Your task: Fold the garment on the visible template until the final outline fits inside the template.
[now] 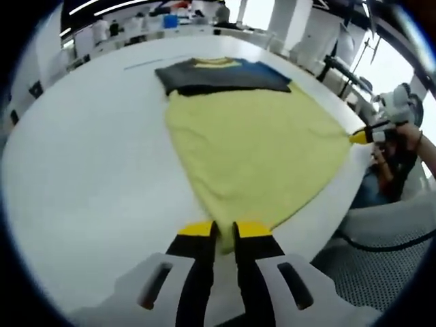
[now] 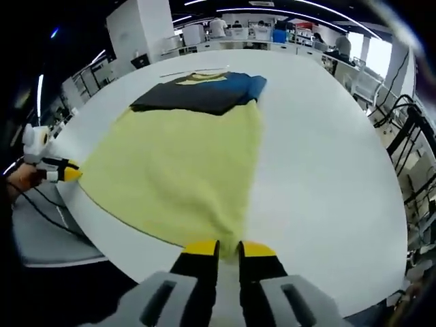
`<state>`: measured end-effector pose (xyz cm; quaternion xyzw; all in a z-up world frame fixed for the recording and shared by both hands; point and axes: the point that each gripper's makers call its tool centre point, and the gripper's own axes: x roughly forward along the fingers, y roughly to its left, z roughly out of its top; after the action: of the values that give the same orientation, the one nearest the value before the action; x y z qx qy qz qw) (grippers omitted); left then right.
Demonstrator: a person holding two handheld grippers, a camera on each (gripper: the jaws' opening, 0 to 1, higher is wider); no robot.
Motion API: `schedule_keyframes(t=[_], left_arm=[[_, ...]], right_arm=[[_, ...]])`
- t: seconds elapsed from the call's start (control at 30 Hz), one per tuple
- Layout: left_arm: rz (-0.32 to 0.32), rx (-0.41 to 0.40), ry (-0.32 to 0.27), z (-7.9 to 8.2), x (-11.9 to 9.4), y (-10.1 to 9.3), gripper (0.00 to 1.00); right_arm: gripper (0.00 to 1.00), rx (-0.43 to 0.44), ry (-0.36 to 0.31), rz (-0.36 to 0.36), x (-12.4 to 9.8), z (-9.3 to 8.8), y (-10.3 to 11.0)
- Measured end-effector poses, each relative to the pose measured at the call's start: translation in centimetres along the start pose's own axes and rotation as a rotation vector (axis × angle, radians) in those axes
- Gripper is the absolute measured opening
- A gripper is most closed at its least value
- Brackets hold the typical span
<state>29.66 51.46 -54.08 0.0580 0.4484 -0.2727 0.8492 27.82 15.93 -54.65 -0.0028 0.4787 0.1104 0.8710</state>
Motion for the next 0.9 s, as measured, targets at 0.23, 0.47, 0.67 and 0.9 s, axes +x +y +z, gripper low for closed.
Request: schedule_keyframes(t=[0.23, 0.47, 0.67, 0.9], left_arm=[[-0.011, -0.011, 0.027, 0.1, 0.0, -0.4, 0.01], [-0.022, 0.018, 0.049, -0.4, 0.0, -0.3, 0.00], [-0.051, 0.015, 0.066, -1.0, -0.8, -0.4, 0.00], [-0.068, 0.029, 0.085, -1.9, -1.7, -0.4, 0.00]], right_arm=[[0.00, -0.024, 0.005, 0.002, -0.2, -0.1, 0.4], [0.00, -0.049, 0.008, 0.012, -0.6, -0.2, 0.9], [0.00, -0.085, 0.021, 0.025, -1.1, -0.8, 1.5], [0.00, -0.131, 0.038, 0.041, -1.7, -1.6, 2.9]])
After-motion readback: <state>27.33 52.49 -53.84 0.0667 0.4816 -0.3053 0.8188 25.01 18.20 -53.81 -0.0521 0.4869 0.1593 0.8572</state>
